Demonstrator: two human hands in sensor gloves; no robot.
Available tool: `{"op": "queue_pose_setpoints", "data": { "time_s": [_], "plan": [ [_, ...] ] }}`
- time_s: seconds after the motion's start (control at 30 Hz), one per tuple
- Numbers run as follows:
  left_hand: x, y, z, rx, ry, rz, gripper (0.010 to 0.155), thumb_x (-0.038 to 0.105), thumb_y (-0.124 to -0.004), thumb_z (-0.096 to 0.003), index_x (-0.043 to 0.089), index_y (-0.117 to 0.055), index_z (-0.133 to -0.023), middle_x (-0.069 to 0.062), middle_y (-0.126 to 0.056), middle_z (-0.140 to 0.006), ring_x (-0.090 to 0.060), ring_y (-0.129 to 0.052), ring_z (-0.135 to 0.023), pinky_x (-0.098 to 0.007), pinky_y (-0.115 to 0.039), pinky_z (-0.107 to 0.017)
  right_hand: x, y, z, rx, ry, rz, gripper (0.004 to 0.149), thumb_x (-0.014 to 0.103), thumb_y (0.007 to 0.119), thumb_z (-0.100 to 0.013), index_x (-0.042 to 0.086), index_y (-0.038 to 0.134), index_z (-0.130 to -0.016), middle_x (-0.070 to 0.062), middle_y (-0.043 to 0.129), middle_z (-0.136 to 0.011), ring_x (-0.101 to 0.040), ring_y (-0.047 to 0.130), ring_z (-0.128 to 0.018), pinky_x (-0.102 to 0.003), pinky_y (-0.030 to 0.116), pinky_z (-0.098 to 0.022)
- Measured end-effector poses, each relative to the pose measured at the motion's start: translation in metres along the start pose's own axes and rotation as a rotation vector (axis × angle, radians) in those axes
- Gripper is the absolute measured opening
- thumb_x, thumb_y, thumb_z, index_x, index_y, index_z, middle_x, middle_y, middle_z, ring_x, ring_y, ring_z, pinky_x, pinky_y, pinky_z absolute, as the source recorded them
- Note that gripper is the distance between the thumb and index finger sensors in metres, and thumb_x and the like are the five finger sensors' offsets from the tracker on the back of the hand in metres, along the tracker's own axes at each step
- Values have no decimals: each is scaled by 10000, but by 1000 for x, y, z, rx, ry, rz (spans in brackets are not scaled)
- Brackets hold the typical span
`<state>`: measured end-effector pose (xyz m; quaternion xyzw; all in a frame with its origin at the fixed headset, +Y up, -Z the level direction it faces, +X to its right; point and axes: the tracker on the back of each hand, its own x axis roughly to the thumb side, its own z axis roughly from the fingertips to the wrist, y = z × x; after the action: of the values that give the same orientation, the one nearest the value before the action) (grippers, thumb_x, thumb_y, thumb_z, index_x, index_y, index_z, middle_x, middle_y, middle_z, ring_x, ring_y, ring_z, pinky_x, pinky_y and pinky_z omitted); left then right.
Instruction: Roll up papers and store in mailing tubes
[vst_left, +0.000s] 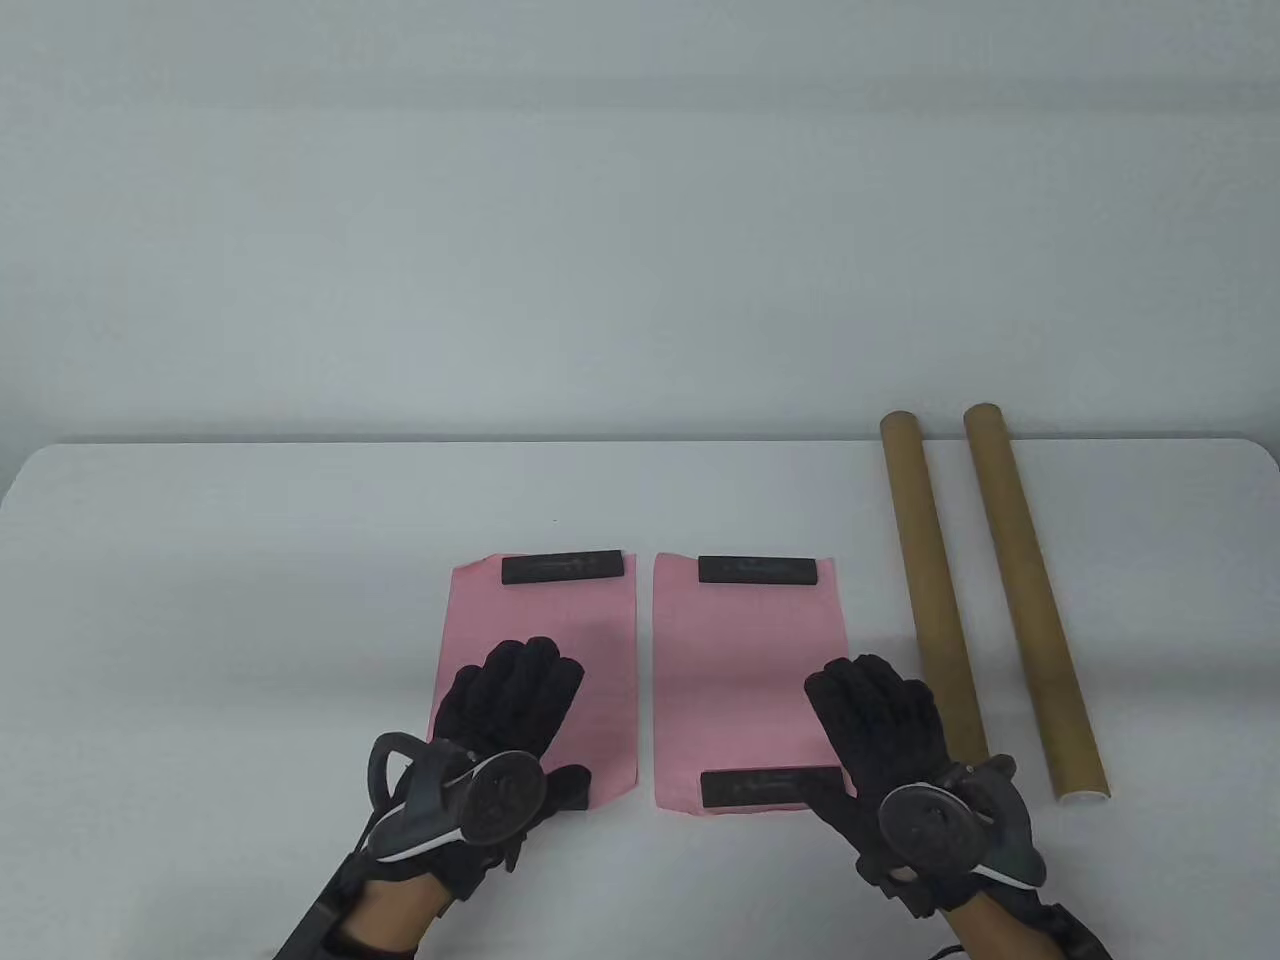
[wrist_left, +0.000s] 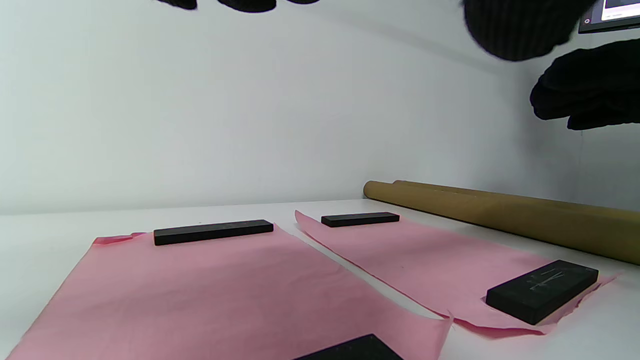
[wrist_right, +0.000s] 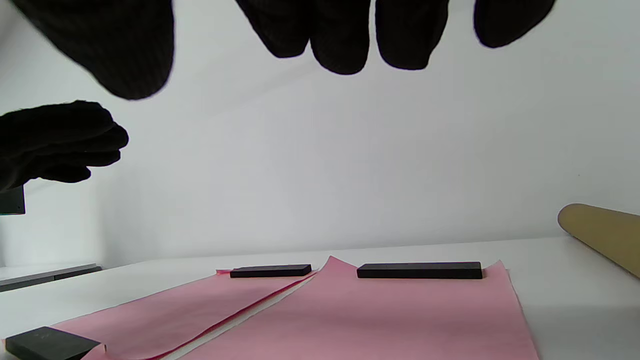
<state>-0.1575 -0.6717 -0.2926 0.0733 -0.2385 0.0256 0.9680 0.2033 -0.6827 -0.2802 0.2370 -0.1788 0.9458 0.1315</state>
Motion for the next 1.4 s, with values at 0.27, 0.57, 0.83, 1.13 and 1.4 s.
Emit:
{"op": "queue_pose_setpoints", "data": {
  "time_s": [0.27,0.57,0.83,1.13,1.4],
  "plan": [
    [0,-5,-2,-26,3,-8,921,705,-656,-363,326,-224,-1082,-47,-299,-1176,-346,-404,-1117,-562,-495,-768,-2,-5,1,-24,8,38,856,582,783,-471,97,515,-1123,-220,537,-1155,-581,580,-1050,-780,510,-659],
    [-8,-7,-3,-43,38,-11,922,703,-660,-363,324,-224,-1082,-46,-298,-1176,-347,-402,-1117,-560,-494,-770,-15,-10,-2,-19,155,100,911,586,829,-456,39,519,-1115,-259,582,-1118,-596,666,-987,-772,595,-618],
    [-19,-9,-4,-64,69,-4,921,703,-660,-363,326,-224,-1082,-41,-298,-1177,-345,-404,-1119,-560,-494,-771,-68,6,-29,311,582,115,1034,582,870,-457,-25,375,-1132,-307,465,-1132,-658,596,-982,-783,623,-596],
    [-33,-6,2,-68,83,-11,921,700,-662,-363,327,-223,-1082,-38,-300,-1178,-345,-398,-1121,-560,-494,-773,-149,59,-76,665,1014,237,1125,558,919,-424,-79,287,-1102,-330,468,-1090,-621,690,-925,-725,715,-573],
    [-36,-3,3,-54,82,-14,921,698,-663,-364,328,-222,-1082,-36,-299,-1178,-343,-400,-1122,-560,-494,-774,-160,86,-81,716,1174,292,983,456,912,-457,-99,383,-1072,-285,624,-983,-488,863,-770,-581,829,-543]
  ]
}}
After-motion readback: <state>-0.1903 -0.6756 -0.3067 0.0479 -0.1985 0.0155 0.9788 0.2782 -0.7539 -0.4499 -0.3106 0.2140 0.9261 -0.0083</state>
